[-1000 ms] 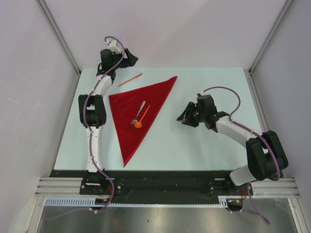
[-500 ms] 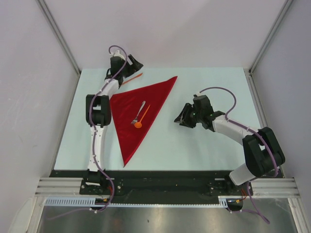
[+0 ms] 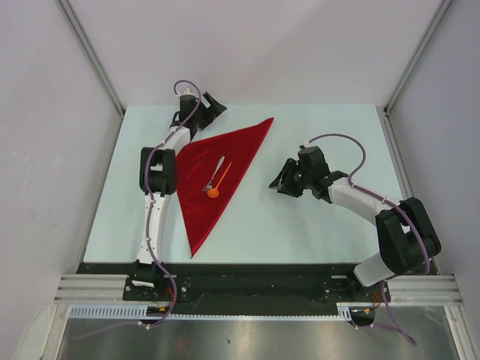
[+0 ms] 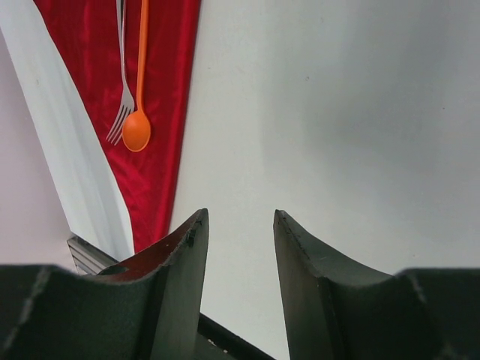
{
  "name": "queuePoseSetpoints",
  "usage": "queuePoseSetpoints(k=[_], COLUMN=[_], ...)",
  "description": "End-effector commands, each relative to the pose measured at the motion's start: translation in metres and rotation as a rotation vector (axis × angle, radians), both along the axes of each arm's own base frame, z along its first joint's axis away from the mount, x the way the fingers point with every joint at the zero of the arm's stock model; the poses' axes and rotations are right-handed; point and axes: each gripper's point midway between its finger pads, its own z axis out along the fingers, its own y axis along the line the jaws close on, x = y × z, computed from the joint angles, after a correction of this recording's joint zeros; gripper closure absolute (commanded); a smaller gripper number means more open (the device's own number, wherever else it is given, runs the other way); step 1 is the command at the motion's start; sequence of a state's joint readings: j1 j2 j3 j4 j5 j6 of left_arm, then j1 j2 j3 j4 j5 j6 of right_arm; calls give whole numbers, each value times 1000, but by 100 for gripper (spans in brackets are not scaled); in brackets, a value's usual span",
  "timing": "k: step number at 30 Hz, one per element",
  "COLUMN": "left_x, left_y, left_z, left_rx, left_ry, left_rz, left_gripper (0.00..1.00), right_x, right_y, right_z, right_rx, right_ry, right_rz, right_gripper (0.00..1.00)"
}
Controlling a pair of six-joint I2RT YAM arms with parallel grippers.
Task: Fold the napkin, place the utensils inside, and roll it up
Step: Grab a utensil with the left arm
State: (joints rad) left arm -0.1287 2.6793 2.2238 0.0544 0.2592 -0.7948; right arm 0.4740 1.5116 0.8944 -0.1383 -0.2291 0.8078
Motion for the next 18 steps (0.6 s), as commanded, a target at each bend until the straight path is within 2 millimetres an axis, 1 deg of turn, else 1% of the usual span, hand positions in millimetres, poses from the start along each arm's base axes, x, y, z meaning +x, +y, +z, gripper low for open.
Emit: queuePoseSetpoints(k=[1, 2, 4, 5, 7, 8, 9, 10, 11, 12, 13, 15, 16, 17, 18], left_x=[10, 12, 13, 13, 13, 12, 12, 11, 9, 9, 9, 5, 5, 2, 1], left_y=[12, 19, 26, 34, 41, 47, 53, 57, 65, 70, 76, 83, 94, 100, 105], left_z=[10, 8, 7, 2, 4, -2, 4, 4, -1, -1, 4, 0, 3, -3, -2], left_rx=[-56, -71, -87, -94, -102, -117, -121, -126, -131, -132, -135, -146, -150, -150, -154], left_ry=[-3, 2, -2, 7, -1, 2, -12, -13, -10, -16, -25, -21, -27, -21, -24], left_rz=[103, 140, 173, 204, 236, 261, 286, 304, 330, 354, 371, 394, 432, 450, 465], left_gripper=[0, 0, 0, 0, 0, 0, 0, 0, 0, 0, 0, 0, 0, 0, 0], right_x=[9, 9, 9, 9, 10, 10, 9, 11, 11, 11, 12, 12, 12, 12, 12], right_y=[2, 1, 0, -1, -1, -1, -1, -1, 0, 0, 0, 2, 1, 1, 1], right_z=[31, 31, 31, 31, 31, 32, 30, 30, 29, 29, 29, 30, 27, 29, 28], right_rx=[23, 21, 14, 14, 9, 11, 8, 8, 6, 8, 8, 10, 5, 6, 6], right_ry=[-73, -74, -75, -73, -75, -75, -72, -72, -71, -70, -68, -68, -64, -69, -67], right_rz=[-22, -25, -28, -30, -30, -31, -31, -33, -30, -31, -32, -30, -32, -32, -32], right_gripper=[55, 55, 55, 55, 55, 55, 55, 55, 55, 55, 55, 55, 55, 55, 55])
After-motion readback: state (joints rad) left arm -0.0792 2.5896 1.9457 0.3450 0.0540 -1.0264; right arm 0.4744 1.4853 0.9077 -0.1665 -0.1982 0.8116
